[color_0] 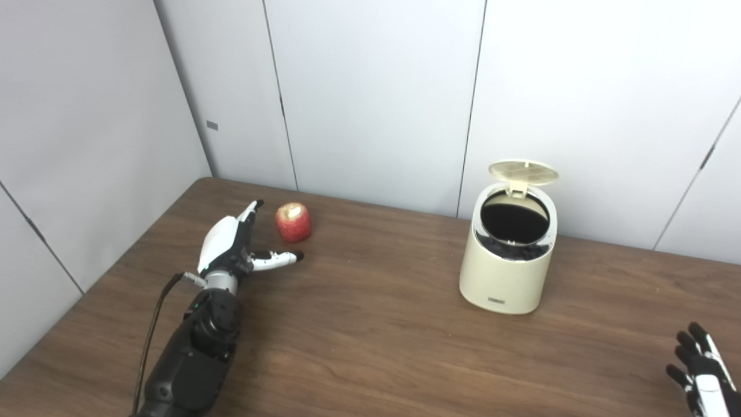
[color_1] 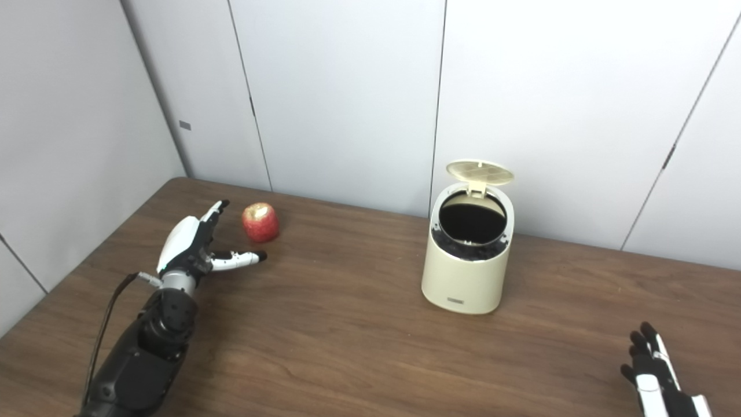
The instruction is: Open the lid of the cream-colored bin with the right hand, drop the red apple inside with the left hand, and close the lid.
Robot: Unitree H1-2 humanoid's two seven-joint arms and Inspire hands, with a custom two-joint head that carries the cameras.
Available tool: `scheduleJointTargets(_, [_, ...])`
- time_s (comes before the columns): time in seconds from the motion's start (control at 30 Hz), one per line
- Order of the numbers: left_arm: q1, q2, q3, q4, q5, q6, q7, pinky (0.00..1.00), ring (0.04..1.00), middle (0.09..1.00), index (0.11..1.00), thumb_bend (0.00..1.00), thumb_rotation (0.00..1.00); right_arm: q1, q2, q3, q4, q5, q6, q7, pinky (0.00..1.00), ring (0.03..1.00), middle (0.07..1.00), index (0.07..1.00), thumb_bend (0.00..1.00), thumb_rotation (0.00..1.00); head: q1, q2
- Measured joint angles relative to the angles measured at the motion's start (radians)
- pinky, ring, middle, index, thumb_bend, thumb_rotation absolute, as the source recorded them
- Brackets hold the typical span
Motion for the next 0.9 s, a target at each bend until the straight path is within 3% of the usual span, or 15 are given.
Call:
scheduleJointTargets(0.2, [-0.076,0.049,-0.061,0.131,0.056,-0.015,0.020,0.67,0.794,0.868,0.966,0.97,0.30,0.005,-0.001,0.014,-0.020,-0.043,0.000,0.000,0.88,0.965,0.981,0.981,0.35,0.95,-0.006,0.002])
scheduleJointTargets(0.23, [-0.087,0.059,-0.074,0.146,0.069,-0.015,0.021,0.70,0.833,0.890,0.969,0.96,0.30,0.006,-0.002,0.017,-0.020,-0.052,0.001,0.000,0.88,0.964,0.981,0.981,0.34,0.96,-0.006,0.002])
scheduleJointTargets(0.27, [-0.097,0.071,-0.088,0.158,0.078,-0.014,0.019,0.80,0.906,0.931,0.970,0.96,0.31,0.007,-0.003,0.022,-0.020,-0.064,0.001,0.000,0.87,0.960,0.979,0.979,0.33,0.96,-0.006,0.002])
scheduleJointTargets(0.37, [-0.130,0.101,-0.117,0.190,0.094,-0.008,0.012,0.95,0.987,0.981,0.970,0.96,0.31,0.008,-0.003,0.028,-0.020,-0.081,0.001,0.001,0.86,0.953,0.972,0.973,0.32,0.95,-0.006,0.002])
scheduleJointTargets(0.57, [-0.165,0.125,-0.130,0.217,0.083,-0.007,-0.001,0.84,0.969,0.975,0.967,0.97,0.30,0.010,-0.004,0.030,-0.020,-0.089,-0.001,0.003,0.86,0.955,0.972,0.964,0.28,0.93,-0.012,0.005])
scheduleJointTargets(0.7, [-0.174,0.120,-0.131,0.219,0.071,0.002,-0.011,0.84,0.976,0.982,0.960,0.96,0.30,0.011,-0.004,0.034,-0.020,-0.096,-0.001,0.005,0.85,0.949,0.964,0.962,0.28,0.89,-0.015,0.008])
scheduleJointTargets(0.9, [-0.202,0.110,-0.143,0.245,0.066,0.005,-0.034,0.83,0.973,0.986,0.953,0.97,0.33,0.011,-0.004,0.038,-0.021,-0.118,0.000,0.001,0.83,0.945,0.967,0.968,0.30,0.93,-0.026,0.012])
